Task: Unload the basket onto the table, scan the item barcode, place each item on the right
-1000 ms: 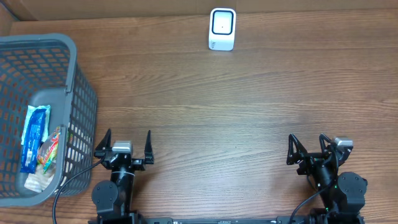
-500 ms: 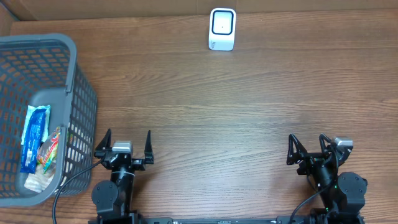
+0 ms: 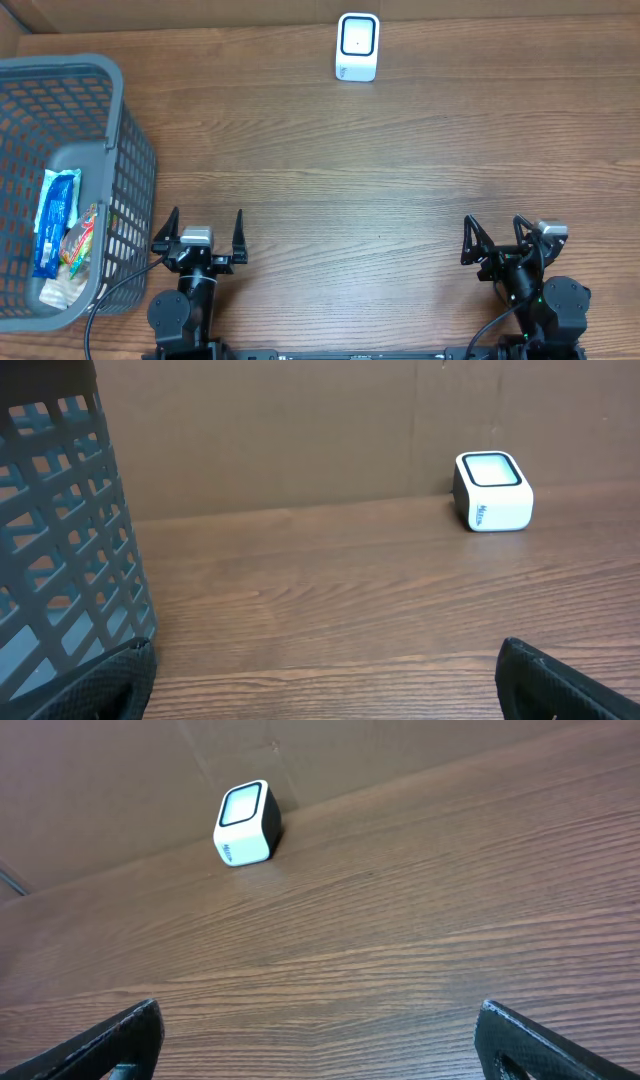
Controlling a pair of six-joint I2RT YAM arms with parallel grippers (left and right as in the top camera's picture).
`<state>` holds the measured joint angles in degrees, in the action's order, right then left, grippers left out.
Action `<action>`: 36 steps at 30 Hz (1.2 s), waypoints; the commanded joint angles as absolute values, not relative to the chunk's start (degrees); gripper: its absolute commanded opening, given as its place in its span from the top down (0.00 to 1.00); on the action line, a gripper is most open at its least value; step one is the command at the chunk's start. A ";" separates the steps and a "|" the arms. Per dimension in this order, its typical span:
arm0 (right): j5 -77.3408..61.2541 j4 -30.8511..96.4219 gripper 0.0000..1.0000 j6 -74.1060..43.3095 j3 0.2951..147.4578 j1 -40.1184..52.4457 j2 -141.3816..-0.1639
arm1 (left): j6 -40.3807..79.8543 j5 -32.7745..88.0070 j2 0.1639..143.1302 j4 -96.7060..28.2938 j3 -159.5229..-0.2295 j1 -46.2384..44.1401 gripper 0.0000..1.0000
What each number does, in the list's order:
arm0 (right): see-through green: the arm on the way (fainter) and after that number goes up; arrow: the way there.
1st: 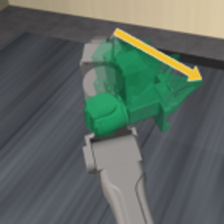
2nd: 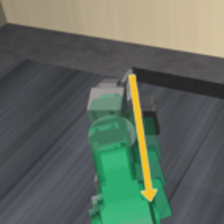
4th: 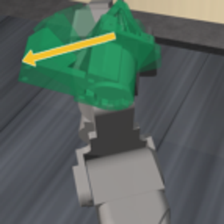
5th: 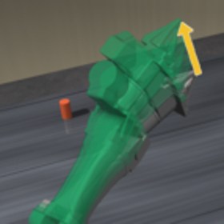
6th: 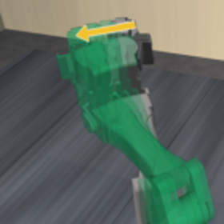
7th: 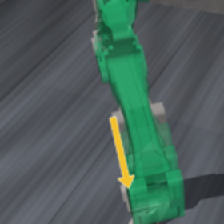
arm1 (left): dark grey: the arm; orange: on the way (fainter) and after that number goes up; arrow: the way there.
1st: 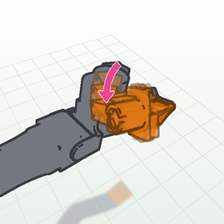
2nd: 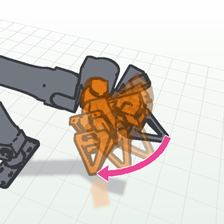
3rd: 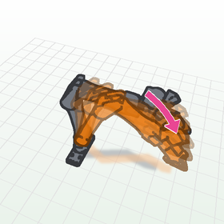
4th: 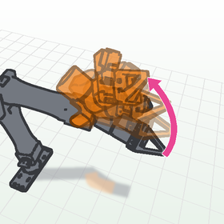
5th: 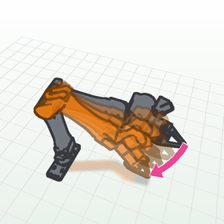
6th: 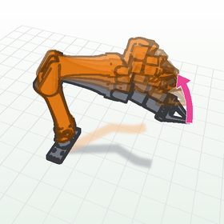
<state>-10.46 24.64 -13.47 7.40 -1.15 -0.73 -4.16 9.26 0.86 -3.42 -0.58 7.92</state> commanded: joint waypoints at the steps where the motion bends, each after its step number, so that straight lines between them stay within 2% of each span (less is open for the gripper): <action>1: -9.91 25.63 0.00 -13.50 7.42 -1.52 -0.16 | -2.98 9.96 0.40 -3.38 -0.30 8.12 0.00; 5: -1.61 25.63 0.00 -13.08 7.42 -1.58 -0.16 | -2.98 10.04 0.40 -3.36 -0.30 8.12 0.00; 12: -1.56 25.63 0.00 -13.10 7.42 -1.58 -0.16 | -2.98 10.13 0.40 -3.33 -0.30 8.12 0.00; 29: -8.25 17.41 0.00 -13.67 7.92 -1.58 -0.16 | 3.90 10.15 0.40 -2.79 -1.72 8.14 0.00; 36: -11.94 18.70 0.00 -13.02 13.63 -1.58 -0.93 | 5.17 10.24 3.03 -6.79 -9.98 8.14 0.00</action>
<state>-9.63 18.98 -13.50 8.67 -1.15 -0.75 3.73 9.43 1.13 -4.69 -4.08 7.92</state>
